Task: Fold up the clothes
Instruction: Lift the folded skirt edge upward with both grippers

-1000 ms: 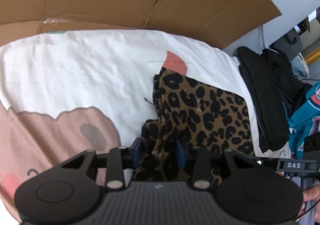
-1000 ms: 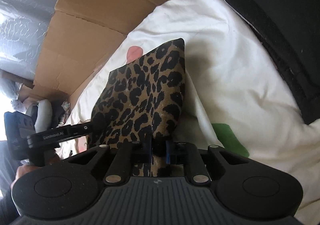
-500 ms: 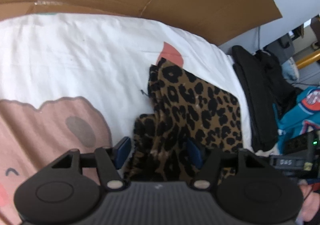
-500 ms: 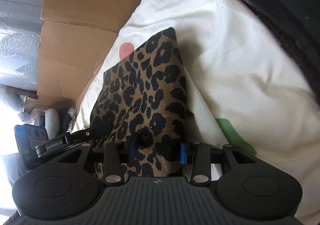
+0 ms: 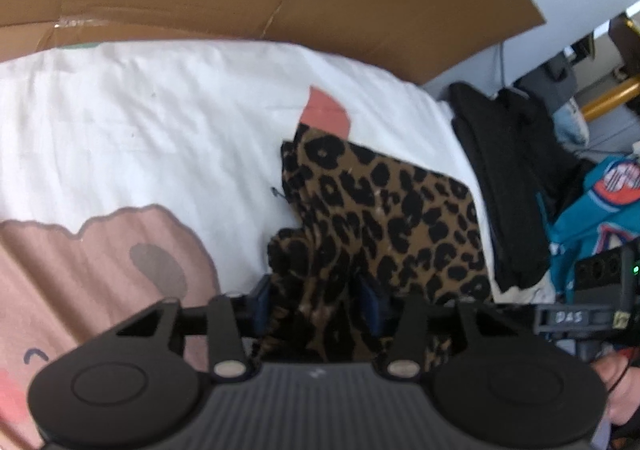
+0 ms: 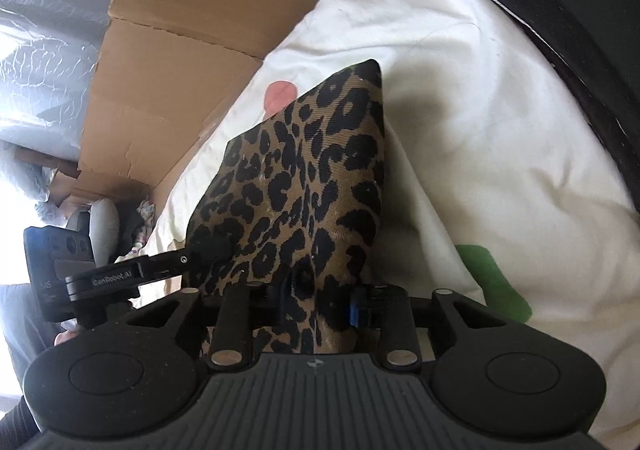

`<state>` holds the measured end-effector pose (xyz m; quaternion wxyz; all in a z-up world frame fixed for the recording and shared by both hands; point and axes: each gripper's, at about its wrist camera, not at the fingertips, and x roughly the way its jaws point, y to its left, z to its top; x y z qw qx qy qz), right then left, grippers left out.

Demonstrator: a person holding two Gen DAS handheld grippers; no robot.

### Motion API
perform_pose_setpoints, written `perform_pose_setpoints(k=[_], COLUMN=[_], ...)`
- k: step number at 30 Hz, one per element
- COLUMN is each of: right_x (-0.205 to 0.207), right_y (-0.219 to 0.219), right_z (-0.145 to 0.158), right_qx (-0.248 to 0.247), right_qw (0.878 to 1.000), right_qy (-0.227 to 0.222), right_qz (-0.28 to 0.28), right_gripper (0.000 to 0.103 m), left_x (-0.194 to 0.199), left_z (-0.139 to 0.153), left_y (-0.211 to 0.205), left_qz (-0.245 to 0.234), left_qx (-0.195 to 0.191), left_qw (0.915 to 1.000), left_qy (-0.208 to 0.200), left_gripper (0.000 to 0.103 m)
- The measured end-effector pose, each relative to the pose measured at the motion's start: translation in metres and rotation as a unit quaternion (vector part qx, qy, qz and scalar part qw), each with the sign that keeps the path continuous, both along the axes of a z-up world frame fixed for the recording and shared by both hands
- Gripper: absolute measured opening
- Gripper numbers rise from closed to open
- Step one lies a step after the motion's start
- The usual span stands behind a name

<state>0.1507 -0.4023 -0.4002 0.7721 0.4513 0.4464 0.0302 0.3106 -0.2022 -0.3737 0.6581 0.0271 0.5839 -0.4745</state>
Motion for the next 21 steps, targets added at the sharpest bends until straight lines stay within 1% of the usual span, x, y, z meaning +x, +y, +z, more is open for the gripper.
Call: perform_pose_setpoints(k=[2,6,9,12,14,15,16,17,18,19,20,21], right_x=[-0.002,-0.002,-0.004,0.000,0.004,0.005,0.006,0.007,0.008,0.009,0.009,0.009], right_y=[-0.002,-0.004,-0.004,0.001,0.003,0.004,0.004,0.004,0.004,0.004,0.005,0.005], right_z=[-0.003,-0.007,-0.011,-0.015,-0.015,-0.015,-0.015,-0.015,-0.016,-0.016,-0.015,-0.013], right_qx=[0.002,0.016,0.031,0.035,0.032,0.033,0.034,0.035,0.035,0.036,0.034,0.034], right_qw=[1.000,1.000,0.999,0.999,0.999,0.999,0.999,0.999,0.999,0.999,0.999,0.999], right_qy=[0.006,0.003,0.001,-0.001,-0.004,-0.004,-0.002,0.000,0.003,0.005,0.010,0.013], right_qz=[-0.004,-0.015,-0.027,-0.023,-0.019,-0.019,-0.021,-0.022,-0.023,-0.024,-0.027,-0.029], right_gripper=[0.035,0.037,0.046,0.046,0.046,0.046,0.045,0.044,0.039,0.033,0.030,0.023], left_x=[0.001,0.007,0.009,0.010,0.008,0.007,0.006,0.005,0.005,0.005,0.005,0.005], left_z=[-0.005,-0.011,-0.012,-0.013,-0.013,-0.013,-0.014,-0.013,-0.013,-0.011,-0.009,-0.008], left_y=[0.000,0.008,0.007,0.004,0.002,0.002,0.001,0.001,0.001,0.001,0.002,0.002], left_qz=[-0.001,0.011,0.009,0.012,0.012,0.012,0.012,0.014,0.017,0.021,0.025,0.030], left_qx=[0.000,-0.015,-0.015,-0.017,-0.019,-0.020,-0.021,-0.018,-0.015,-0.014,-0.014,-0.013], left_qw=[1.0000,0.9994,0.9992,0.9988,0.9990,0.9991,0.9992,0.9993,0.9994,0.9993,0.9992,0.9991], left_qy=[0.006,0.030,0.035,0.045,0.038,0.035,0.031,0.028,0.025,0.026,0.027,0.028], left_gripper=[0.059,0.059,0.060,0.063,0.063,0.062,0.058,0.054,0.048,0.046,0.042,0.040])
